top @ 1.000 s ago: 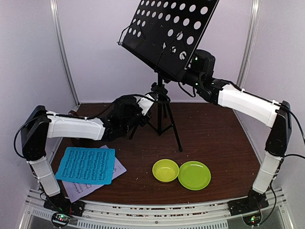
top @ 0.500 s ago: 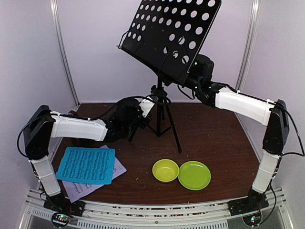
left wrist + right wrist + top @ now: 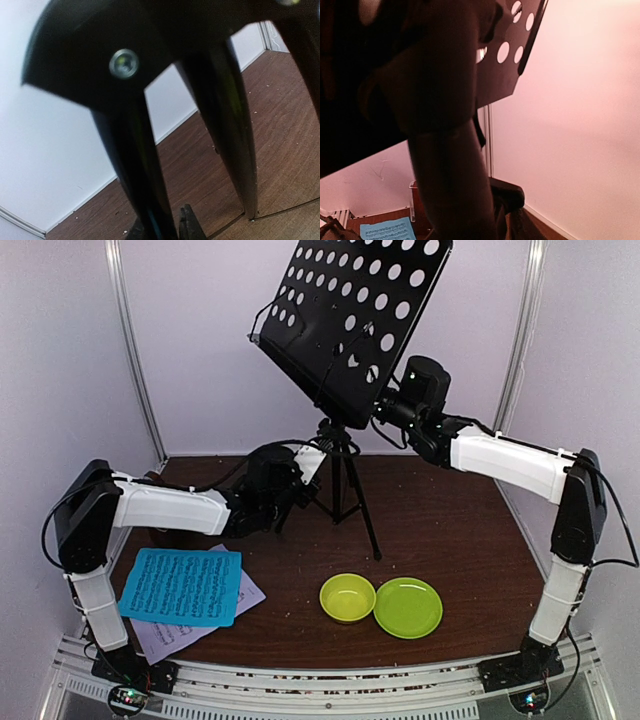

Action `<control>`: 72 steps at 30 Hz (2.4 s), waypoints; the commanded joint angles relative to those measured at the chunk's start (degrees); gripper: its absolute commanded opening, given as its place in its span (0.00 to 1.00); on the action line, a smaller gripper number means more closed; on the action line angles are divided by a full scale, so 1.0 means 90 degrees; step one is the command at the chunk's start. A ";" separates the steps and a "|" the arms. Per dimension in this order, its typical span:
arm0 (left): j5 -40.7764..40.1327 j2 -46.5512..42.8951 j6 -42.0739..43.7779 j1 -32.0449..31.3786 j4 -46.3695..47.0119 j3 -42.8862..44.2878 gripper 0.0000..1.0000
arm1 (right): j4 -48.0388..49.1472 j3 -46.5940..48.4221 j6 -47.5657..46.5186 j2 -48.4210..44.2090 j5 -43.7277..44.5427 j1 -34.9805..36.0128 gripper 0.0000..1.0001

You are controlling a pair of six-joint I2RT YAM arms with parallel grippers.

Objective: Set up the instrument practice props

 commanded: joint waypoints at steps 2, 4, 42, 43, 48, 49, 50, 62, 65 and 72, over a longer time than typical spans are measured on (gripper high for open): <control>0.0581 0.0297 0.0490 -0.0192 -0.0675 -0.0012 0.01 | 0.1449 0.0089 0.0333 -0.0258 -0.0425 0.0180 0.41; 0.0577 0.0322 0.0498 -0.0192 -0.0691 -0.0002 0.01 | 0.1486 0.0034 0.0381 -0.0261 -0.0418 0.0180 0.47; 0.0715 0.0503 0.0628 -0.0163 -0.1189 0.0360 0.00 | 0.1859 -0.1602 0.1353 -0.0762 0.0370 -0.0122 0.86; 0.0724 0.0502 0.0628 -0.0154 -0.1176 0.0354 0.00 | 0.1868 -0.1656 0.1370 -0.0767 0.0369 -0.0122 0.86; 0.0728 0.0503 0.0618 -0.0153 -0.1155 0.0349 0.00 | 0.2013 -0.1879 0.1472 -0.0781 0.0375 -0.0116 0.91; 0.0728 0.0503 0.0618 -0.0153 -0.1155 0.0349 0.00 | 0.2023 -0.1926 0.1475 -0.0794 0.0381 -0.0122 0.91; 0.0728 0.0503 0.0616 -0.0153 -0.1159 0.0349 0.00 | 0.2049 -0.1975 0.1494 -0.0806 0.0390 -0.0122 0.92; 0.0862 0.0507 0.0460 -0.0126 -0.1370 0.0407 0.00 | 0.1381 -0.2805 0.1392 -0.1571 0.0694 -0.0197 0.94; 0.0890 0.0564 0.0433 -0.0114 -0.1515 0.0507 0.00 | 0.1041 -0.2961 0.1380 -0.1763 0.0675 -0.0252 0.94; 0.1021 0.0684 0.0284 -0.0057 -0.1743 0.0681 0.00 | 0.0892 -0.3563 0.1446 -0.2135 0.0659 -0.0325 0.95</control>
